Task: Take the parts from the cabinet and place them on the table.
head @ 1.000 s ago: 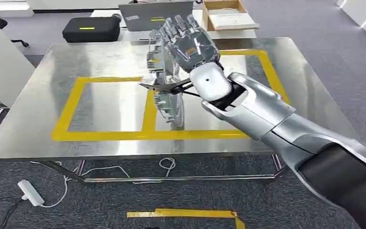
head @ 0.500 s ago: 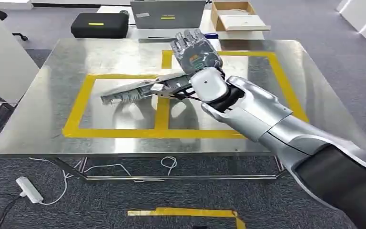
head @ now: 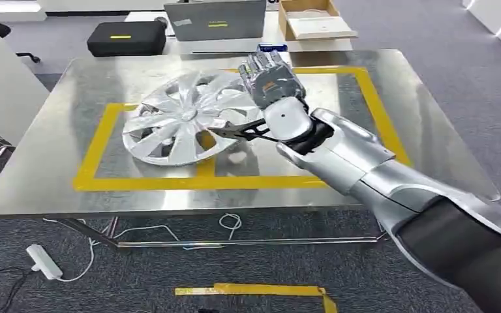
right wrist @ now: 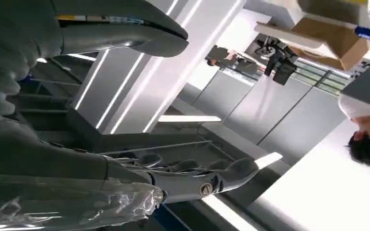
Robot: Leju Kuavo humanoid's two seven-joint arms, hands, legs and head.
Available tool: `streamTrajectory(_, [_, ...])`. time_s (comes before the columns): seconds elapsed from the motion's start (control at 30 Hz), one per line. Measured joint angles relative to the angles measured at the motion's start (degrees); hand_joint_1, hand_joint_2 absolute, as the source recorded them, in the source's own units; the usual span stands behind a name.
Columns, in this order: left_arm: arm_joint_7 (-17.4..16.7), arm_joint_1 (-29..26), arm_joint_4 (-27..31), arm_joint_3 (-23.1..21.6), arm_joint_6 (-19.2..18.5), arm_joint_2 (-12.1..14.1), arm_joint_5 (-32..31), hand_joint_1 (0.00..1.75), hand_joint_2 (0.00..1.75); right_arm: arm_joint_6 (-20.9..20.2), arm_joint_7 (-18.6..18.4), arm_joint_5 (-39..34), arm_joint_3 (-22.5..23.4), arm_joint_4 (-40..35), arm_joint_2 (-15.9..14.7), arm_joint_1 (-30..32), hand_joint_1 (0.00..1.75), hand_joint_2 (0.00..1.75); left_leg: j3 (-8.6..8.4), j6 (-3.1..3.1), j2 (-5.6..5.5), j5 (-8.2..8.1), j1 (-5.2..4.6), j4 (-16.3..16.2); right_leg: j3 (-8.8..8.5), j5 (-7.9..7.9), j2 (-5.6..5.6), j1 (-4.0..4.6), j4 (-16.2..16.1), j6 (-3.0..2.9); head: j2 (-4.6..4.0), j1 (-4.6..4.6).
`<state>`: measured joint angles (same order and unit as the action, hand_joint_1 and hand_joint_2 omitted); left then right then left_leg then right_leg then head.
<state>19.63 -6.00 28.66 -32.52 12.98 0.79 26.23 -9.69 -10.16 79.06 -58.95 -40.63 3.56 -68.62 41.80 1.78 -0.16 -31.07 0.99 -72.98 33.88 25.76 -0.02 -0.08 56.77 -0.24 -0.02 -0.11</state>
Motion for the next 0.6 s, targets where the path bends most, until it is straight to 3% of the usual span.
streamTrajectory(0.07, [0.0,0.09,-0.13,0.0,0.0,0.07,-0.09,0.0,0.0,0.57,0.2,-0.53,0.18,0.2,0.0,0.13,0.0,1.75,-4.33,-0.15,0.01,5.32,0.12,9.09,-0.01,0.21,0.07,-0.08,0.34,0.24,0.0,0.02])
streamTrajectory(0.1, [0.0,0.13,-0.18,0.0,0.02,0.11,-0.09,0.0,0.0,1.11,0.41,-0.96,0.37,0.28,0.0,0.27,0.0,1.75,-6.11,-0.29,0.01,6.27,0.15,13.14,0.07,0.39,0.07,-0.03,0.56,0.51,0.0,0.02])
streamTrajectory(0.13, [0.0,0.26,-0.24,0.0,0.02,0.11,-0.11,0.0,0.0,1.6,0.54,-1.24,0.5,0.44,-0.02,0.46,0.0,1.75,-6.99,-0.46,-0.02,5.43,-0.06,14.55,0.46,0.58,0.21,0.43,0.97,0.83,0.0,0.0])
streamTrajectory(0.23, [0.0,0.39,-0.46,0.0,0.2,0.11,-0.07,0.0,0.0,2.47,1.01,-1.97,0.92,0.77,-0.04,2.17,0.0,1.75,-6.65,-1.6,-0.09,5.37,-0.28,14.44,0.42,0.28,0.1,0.28,0.49,1.51,0.0,0.09])
streamTrajectory(0.3, [0.11,0.39,-0.77,0.04,0.2,0.2,0.04,0.0,0.0,2.89,1.09,-2.64,1.33,0.79,-0.39,2.9,0.0,1.75,-6.84,-2.39,-0.04,5.82,0.1,14.98,1.36,1.35,0.14,0.16,1.55,2.19,0.0,0.11])
streamTrajectory(0.33, [0.22,0.43,-0.92,0.04,0.18,0.22,0.04,0.0,0.0,2.97,1.09,-3.21,1.51,0.79,-0.67,3.05,0.0,1.75,-6.78,-2.74,-0.02,5.79,0.09,14.97,2.57,3.2,0.08,0.09,4.29,2.45,0.0,0.52])
streamTrajectory(0.4, [0.44,0.42,-1.2,0.04,0.09,0.13,0.04,0.0,0.0,3.5,1.18,-5.17,2.1,0.79,-1.29,4.17,0.0,1.75,-6.75,-2.92,-0.02,5.8,0.03,14.97,6.83,7.33,0.1,0.0,13.66,2.76,0.0,0.48])
streamTrajectory(0.43, [0.53,0.42,-1.38,0.04,0.07,0.15,0.09,0.0,0.0,4.0,1.31,-6.24,2.62,0.77,-1.7,5.21,0.0,1.75,-6.75,-3.0,-0.02,5.75,0.01,14.95,8.89,8.5,0.09,0.0,17.68,2.86,0.0,0.55])
streamTrajectory(0.47, [0.61,0.42,-1.53,0.04,0.07,0.15,0.13,0.0,0.0,4.42,1.44,-7.44,3.13,0.59,-2.01,6.14,0.0,1.75,-6.78,-3.02,-0.03,5.74,0.01,14.94,9.49,8.26,0.09,-0.01,18.69,2.86,0.0,0.48])
streamTrajectory(0.5, [0.68,0.42,-1.66,0.09,0.09,0.17,0.22,0.0,0.0,5.08,1.51,-9.23,3.85,0.13,-2.38,7.05,0.0,1.75,-6.8,-3.04,-0.08,5.73,0.0,14.92,8.81,6.72,0.09,-0.01,16.98,2.74,0.0,0.55])
streamTrajectory(0.6, [0.72,0.37,-1.68,0.17,0.15,0.11,0.24,0.0,0.0,6.34,1.49,-12.61,6.87,-1.77,-3.59,8.56,0.0,1.75,-6.92,-2.98,-0.26,5.69,-0.17,14.91,1.84,-0.02,0.07,0.13,2.86,1.63,0.0,0.55])
